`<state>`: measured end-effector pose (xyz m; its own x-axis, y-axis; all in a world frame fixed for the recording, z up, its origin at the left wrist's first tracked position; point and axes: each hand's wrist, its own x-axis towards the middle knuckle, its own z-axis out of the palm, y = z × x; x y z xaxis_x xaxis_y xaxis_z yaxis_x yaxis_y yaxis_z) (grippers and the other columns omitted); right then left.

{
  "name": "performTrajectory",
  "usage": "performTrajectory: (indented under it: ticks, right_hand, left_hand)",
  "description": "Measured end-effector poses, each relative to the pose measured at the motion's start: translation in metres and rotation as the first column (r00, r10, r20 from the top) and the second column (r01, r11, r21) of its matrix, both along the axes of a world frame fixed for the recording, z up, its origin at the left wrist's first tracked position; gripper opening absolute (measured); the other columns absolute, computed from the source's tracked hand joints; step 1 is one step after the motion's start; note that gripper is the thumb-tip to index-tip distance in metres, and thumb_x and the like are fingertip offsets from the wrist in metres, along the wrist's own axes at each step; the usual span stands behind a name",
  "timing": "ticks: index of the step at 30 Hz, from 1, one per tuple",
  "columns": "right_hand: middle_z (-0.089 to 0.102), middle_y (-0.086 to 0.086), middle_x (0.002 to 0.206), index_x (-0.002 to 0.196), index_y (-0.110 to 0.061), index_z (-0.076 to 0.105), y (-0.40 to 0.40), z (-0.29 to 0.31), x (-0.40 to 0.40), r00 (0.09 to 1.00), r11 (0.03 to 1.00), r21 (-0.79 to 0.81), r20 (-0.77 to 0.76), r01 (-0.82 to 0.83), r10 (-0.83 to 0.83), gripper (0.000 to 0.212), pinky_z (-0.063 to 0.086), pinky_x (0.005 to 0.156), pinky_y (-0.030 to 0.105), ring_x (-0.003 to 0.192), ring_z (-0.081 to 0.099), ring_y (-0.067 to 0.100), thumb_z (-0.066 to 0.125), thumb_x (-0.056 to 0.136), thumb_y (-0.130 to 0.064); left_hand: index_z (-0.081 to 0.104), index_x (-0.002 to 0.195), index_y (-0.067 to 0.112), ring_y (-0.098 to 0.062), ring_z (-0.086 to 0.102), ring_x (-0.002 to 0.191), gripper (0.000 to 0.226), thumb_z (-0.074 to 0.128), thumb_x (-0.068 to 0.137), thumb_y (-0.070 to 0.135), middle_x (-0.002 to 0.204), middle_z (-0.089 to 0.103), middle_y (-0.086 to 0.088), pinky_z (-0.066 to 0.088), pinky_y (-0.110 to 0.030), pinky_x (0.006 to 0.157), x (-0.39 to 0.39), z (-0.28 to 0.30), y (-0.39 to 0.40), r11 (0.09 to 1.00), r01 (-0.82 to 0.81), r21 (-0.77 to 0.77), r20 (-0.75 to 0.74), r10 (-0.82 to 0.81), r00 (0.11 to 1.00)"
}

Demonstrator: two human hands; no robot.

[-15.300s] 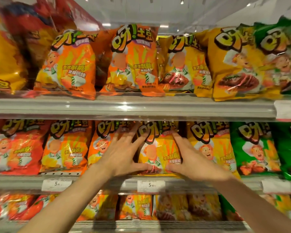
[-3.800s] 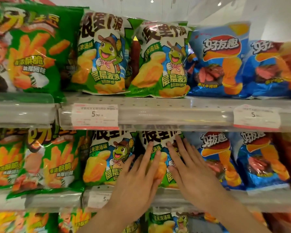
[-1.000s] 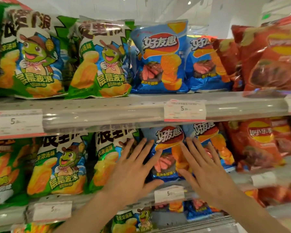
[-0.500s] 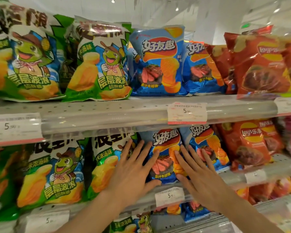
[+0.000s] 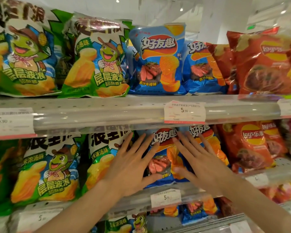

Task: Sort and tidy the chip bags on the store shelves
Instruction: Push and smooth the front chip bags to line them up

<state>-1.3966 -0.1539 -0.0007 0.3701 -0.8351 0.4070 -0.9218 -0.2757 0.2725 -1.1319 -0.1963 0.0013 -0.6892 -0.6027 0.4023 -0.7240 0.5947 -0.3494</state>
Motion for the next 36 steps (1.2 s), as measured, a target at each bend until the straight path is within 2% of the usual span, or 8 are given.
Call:
performTrajectory:
  ticks: [5, 7, 13, 20, 24, 29, 34, 36]
  right_hand:
    - [0.003, 0.005, 0.168, 0.16, -0.023, 0.005, -0.012, -0.005, -0.005, 0.996, 0.996, 0.023, -0.013, -0.086, 0.087, 0.088, 0.012, 0.121, 0.057, 0.155, 0.001, 0.023, 0.025, 0.094, -0.077]
    - [0.004, 0.006, 0.168, 0.16, -0.024, 0.007, -0.014, -0.006, -0.009, 0.994, 0.994, 0.012, -0.009, -0.109, 0.11, 0.087, 0.01, 0.12, 0.058, 0.155, 0.001, 0.024, 0.023, 0.094, -0.078]
    - [0.017, 0.009, 0.165, 0.159, -0.023, 0.019, -0.021, -0.006, -0.014, 0.99, 0.989, 0.024, -0.01, -0.143, 0.143, 0.085, 0.015, 0.118, 0.062, 0.153, 0.014, 0.029, 0.024, 0.094, -0.077]
    - [0.007, 0.007, 0.167, 0.16, -0.023, 0.011, -0.023, -0.012, -0.014, 0.985, 0.985, 0.044, 0.036, -0.17, 0.168, 0.085, 0.01, 0.119, 0.059, 0.155, 0.003, 0.026, 0.024, 0.095, -0.076]
    - [-0.001, 0.006, 0.168, 0.16, -0.022, 0.004, -0.014, -0.011, -0.017, 0.97, 0.976, 0.017, 0.116, -0.217, 0.214, 0.084, 0.002, 0.121, 0.052, 0.155, -0.003, 0.022, 0.024, 0.097, -0.074]
    - [0.007, 0.009, 0.167, 0.16, -0.014, 0.011, -0.004, -0.013, -0.052, 0.981, 0.995, -0.011, 0.169, -0.095, 0.096, 0.08, 0.008, 0.121, 0.048, 0.155, 0.006, 0.027, 0.025, 0.1, -0.065]
    - [-0.002, 0.008, 0.168, 0.16, -0.015, 0.007, 0.006, -0.018, -0.091, 0.976, 0.998, 0.049, 0.218, -0.035, 0.024, 0.084, 0.011, 0.125, 0.045, 0.155, -0.004, 0.024, 0.027, 0.097, -0.067]
    - [-0.012, 0.004, 0.167, 0.16, -0.019, 0.001, 0.011, -0.018, -0.101, 0.97, 0.995, 0.089, 0.243, -0.043, 0.021, 0.085, 0.006, 0.125, 0.04, 0.154, -0.011, 0.022, 0.024, 0.095, -0.07]
  left_hand:
    - [0.019, 0.16, 0.022, -0.03, 0.019, 0.153, 0.095, 0.023, 0.089, 0.085, 0.167, 0.014, -0.007, 0.016, -0.057, 0.12, -0.004, 0.0, -0.003, 0.999, -0.032, -0.01, 0.022, 0.032, 0.999]
    - [0.023, 0.16, 0.023, -0.031, 0.024, 0.152, 0.098, 0.024, 0.087, 0.088, 0.167, 0.018, -0.007, 0.019, -0.059, 0.119, -0.007, 0.0, -0.002, 0.998, -0.065, -0.018, 0.03, 0.065, 0.997]
    - [0.028, 0.158, 0.027, -0.033, 0.035, 0.147, 0.1, 0.025, 0.082, 0.092, 0.162, 0.032, -0.006, 0.012, -0.058, 0.117, -0.011, 0.004, -0.003, 0.991, -0.13, -0.038, 0.071, 0.133, 0.989]
    - [0.025, 0.159, 0.023, -0.031, 0.025, 0.151, 0.1, 0.031, 0.083, 0.087, 0.165, 0.023, -0.009, 0.009, -0.057, 0.118, -0.018, 0.004, 0.008, 0.985, -0.173, -0.008, 0.055, 0.173, 0.983]
    - [0.029, 0.158, 0.021, -0.03, 0.023, 0.152, 0.094, 0.037, 0.085, 0.08, 0.166, 0.02, -0.01, 0.01, -0.054, 0.119, -0.021, -0.002, 0.018, 0.987, -0.16, 0.016, -0.002, 0.16, 0.987]
    - [0.042, 0.152, 0.021, -0.033, 0.034, 0.148, 0.074, 0.037, 0.095, 0.068, 0.162, 0.032, -0.01, 0.019, -0.052, 0.117, -0.051, -0.008, 0.025, 0.993, -0.121, 0.007, -0.092, 0.121, 0.988]
    - [0.048, 0.148, 0.018, -0.029, 0.034, 0.148, 0.072, 0.044, 0.094, 0.066, 0.157, 0.041, -0.01, 0.02, -0.053, 0.118, -0.096, -0.007, 0.024, 0.998, -0.055, -0.025, -0.136, 0.051, 0.989]
    - [0.044, 0.151, 0.018, -0.031, 0.037, 0.146, 0.079, 0.042, 0.092, 0.069, 0.156, 0.043, -0.012, 0.021, -0.053, 0.116, -0.114, -0.008, 0.021, 0.999, -0.042, -0.018, -0.116, 0.04, 0.992]
